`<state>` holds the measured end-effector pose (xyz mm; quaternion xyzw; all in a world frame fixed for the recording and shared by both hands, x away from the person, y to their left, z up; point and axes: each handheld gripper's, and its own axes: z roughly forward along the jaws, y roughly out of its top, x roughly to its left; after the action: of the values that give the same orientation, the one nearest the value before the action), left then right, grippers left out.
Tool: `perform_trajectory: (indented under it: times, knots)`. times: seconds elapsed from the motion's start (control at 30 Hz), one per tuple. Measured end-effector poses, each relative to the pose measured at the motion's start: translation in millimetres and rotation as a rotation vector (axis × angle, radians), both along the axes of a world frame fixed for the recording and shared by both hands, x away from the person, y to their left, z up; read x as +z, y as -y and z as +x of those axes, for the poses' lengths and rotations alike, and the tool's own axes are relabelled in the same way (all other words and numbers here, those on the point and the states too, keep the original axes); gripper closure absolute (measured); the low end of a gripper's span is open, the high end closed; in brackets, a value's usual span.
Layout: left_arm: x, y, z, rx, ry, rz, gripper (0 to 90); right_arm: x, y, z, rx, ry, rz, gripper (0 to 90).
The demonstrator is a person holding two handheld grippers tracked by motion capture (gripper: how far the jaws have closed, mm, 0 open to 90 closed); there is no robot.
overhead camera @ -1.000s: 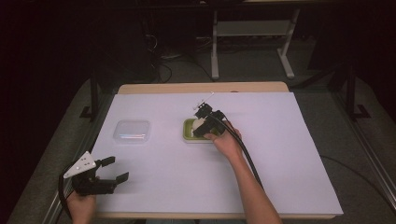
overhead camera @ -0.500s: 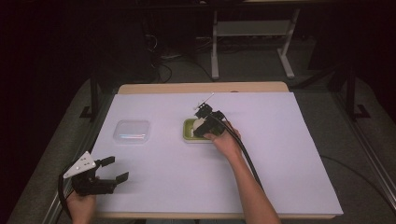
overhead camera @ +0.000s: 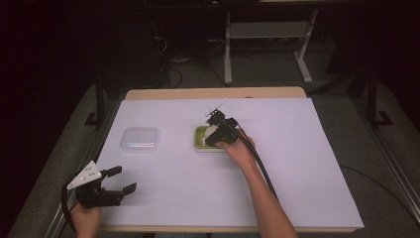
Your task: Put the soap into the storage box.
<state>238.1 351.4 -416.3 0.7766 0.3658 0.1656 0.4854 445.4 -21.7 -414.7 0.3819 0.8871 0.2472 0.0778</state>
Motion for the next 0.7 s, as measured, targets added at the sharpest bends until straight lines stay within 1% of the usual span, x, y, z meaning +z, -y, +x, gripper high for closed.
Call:
perform_trajectory:
  times: [0.43,0.7]
  knots:
    - [0.7,0.0,0.0,-0.005,0.004,0.005,13.2,-2.0,-0.7,1.8,-0.002,-0.018,0.0,23.2]
    - [0.7,-0.1,-0.1,0.001,0.001,0.001,13.3,-2.3,-0.9,1.9,0.0,-0.018,-0.005,23.1]
